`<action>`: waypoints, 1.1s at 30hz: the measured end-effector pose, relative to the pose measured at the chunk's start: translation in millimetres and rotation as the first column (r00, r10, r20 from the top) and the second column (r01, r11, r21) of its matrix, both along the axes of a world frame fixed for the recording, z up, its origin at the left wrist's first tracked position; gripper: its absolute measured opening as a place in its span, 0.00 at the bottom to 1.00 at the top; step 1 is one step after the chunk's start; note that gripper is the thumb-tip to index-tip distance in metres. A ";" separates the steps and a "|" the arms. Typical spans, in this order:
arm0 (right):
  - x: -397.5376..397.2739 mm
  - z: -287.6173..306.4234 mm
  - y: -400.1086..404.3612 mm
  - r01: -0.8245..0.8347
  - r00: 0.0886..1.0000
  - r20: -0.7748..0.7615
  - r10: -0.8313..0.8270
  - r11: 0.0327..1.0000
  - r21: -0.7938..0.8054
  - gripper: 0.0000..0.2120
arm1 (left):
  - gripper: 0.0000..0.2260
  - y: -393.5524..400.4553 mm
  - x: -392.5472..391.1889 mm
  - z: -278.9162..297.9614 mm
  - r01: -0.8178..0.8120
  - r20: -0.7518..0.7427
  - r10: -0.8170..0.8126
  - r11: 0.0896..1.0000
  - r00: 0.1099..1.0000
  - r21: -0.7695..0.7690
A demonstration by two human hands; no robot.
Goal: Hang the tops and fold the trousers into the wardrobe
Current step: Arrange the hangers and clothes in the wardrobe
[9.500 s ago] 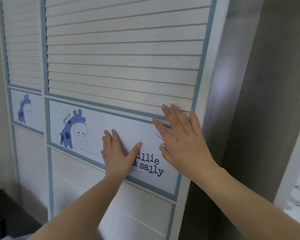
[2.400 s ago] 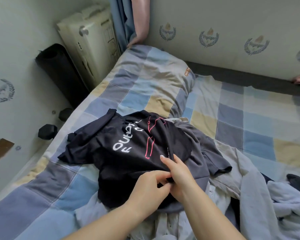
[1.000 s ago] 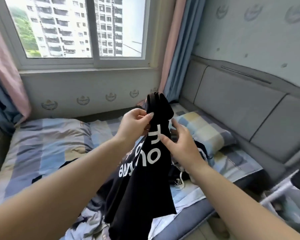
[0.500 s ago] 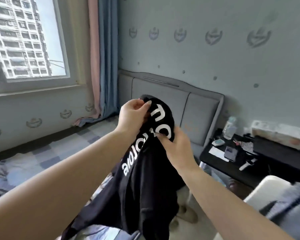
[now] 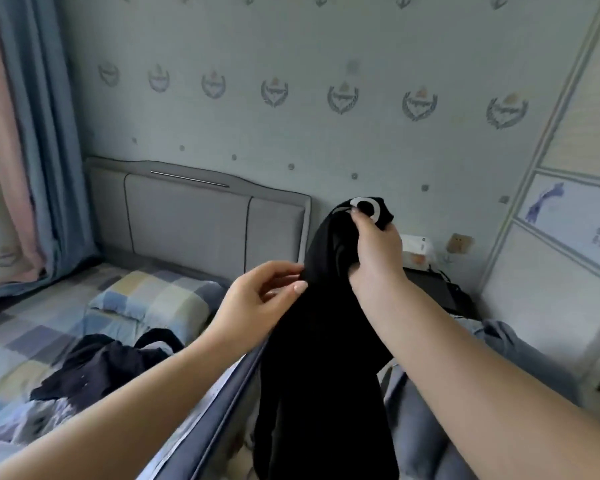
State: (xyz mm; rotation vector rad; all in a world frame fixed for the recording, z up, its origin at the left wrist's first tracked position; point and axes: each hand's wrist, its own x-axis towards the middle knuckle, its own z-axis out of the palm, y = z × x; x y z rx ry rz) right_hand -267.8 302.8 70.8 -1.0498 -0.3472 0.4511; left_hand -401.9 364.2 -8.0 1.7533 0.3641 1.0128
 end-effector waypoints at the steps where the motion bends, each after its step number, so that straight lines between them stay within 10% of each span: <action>1: 10.1 3.0 -7.4 0.024 1.000 0.009 -0.024 1.000 0.001 0.12 | 0.10 -4.5 7.1 -7.1 0.067 -0.023 -0.067 0.998 0.998 0.007; 6: 50.4 16.2 -37.3 0.177 0.984 0.029 -0.178 0.984 0.024 0.09 | 0.30 -15.2 46.1 -27.4 0.318 -0.154 -0.307 0.946 0.939 0.055; 14: 113.2 5.0 -94.5 0.438 0.870 0.295 -0.394 0.893 -0.099 0.08 | 0.18 -32.9 138.6 8.6 0.369 -0.097 -0.357 0.917 0.929 0.153; 19: 104.8 -2.3 -133.2 0.421 0.834 0.513 -0.204 0.837 -0.351 0.31 | 0.13 -58.9 197.1 40.7 0.517 -0.071 -0.513 0.841 0.855 0.157; 24: 89.3 -15.5 -170.3 0.562 0.675 0.731 0.105 0.568 -0.601 0.38 | 0.12 -86.0 240.7 62.5 0.651 -0.127 -0.638 0.746 0.759 0.142; 33: 108.0 -24.0 -208.3 0.849 0.464 0.786 -0.409 0.458 -0.263 0.15 | 0.01 -106.2 275.5 62.7 0.863 -0.107 -0.860 0.504 0.498 -0.035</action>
